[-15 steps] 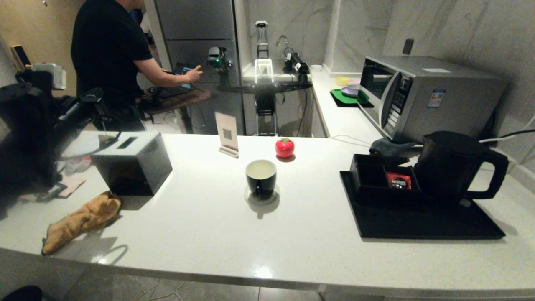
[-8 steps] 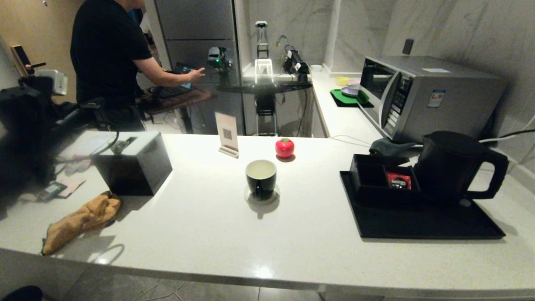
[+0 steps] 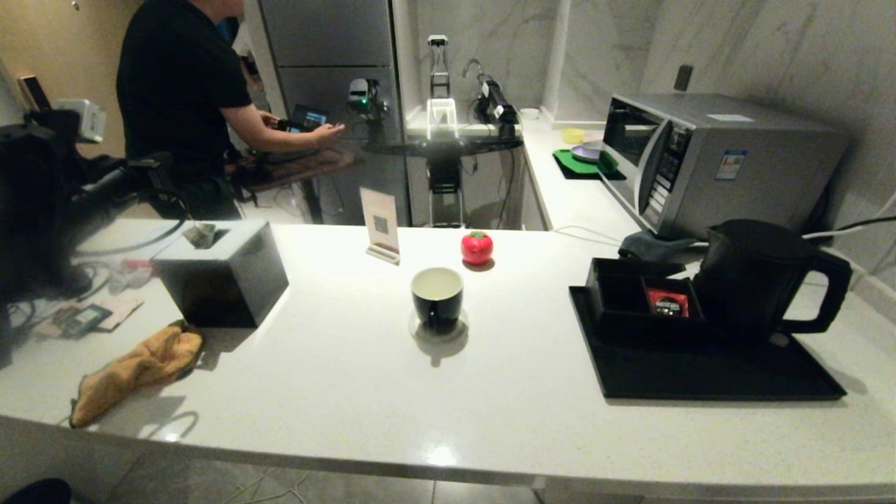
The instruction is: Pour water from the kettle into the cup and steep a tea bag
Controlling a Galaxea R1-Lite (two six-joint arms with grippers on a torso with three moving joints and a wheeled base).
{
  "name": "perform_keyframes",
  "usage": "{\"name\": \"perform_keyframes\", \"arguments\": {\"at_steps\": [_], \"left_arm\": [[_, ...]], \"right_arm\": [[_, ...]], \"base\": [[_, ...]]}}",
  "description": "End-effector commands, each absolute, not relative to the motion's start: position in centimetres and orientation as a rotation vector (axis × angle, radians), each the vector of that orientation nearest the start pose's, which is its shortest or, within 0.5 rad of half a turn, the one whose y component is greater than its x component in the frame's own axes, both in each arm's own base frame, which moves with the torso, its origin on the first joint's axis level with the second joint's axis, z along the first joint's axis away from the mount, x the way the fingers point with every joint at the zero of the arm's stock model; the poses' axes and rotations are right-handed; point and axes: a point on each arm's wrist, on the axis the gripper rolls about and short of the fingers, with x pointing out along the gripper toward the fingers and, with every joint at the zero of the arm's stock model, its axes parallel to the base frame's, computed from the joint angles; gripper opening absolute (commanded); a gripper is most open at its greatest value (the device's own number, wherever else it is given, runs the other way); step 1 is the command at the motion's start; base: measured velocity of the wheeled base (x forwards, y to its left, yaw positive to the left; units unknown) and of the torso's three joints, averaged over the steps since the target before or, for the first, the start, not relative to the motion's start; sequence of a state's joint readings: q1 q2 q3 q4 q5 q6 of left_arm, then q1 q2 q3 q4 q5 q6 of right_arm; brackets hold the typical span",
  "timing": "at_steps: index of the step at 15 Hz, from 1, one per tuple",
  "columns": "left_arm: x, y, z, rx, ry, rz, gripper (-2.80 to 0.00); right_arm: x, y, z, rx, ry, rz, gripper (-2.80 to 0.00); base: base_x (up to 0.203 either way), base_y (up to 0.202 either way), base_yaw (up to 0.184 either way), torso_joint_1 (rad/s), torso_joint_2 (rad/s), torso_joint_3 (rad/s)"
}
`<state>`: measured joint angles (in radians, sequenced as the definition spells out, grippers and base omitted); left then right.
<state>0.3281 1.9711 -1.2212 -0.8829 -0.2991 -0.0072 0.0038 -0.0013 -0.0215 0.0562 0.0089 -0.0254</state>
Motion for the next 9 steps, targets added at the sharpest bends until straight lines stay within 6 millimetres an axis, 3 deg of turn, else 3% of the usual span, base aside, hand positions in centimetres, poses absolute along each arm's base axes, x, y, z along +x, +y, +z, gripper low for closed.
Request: {"name": "perform_keyframes", "arguments": {"at_steps": [1, 9], "left_arm": [[38.1, 12.8, 23.0, 0.04, -0.141, 0.033, -2.8], [39.8, 13.6, 22.7, 0.043, -0.137, -0.031, -2.8]], "right_arm": [[-2.5, 0.0, 7.6, -0.026, 0.035, 0.013, -2.8], [-2.5, 0.0, 7.6, -0.026, 0.035, 0.014, -2.8]], "base": [[0.0, 0.0, 0.0, 0.0, 0.0, 0.0], [0.0, 0.0, 0.0, 0.0, 0.0, 0.0]]}}
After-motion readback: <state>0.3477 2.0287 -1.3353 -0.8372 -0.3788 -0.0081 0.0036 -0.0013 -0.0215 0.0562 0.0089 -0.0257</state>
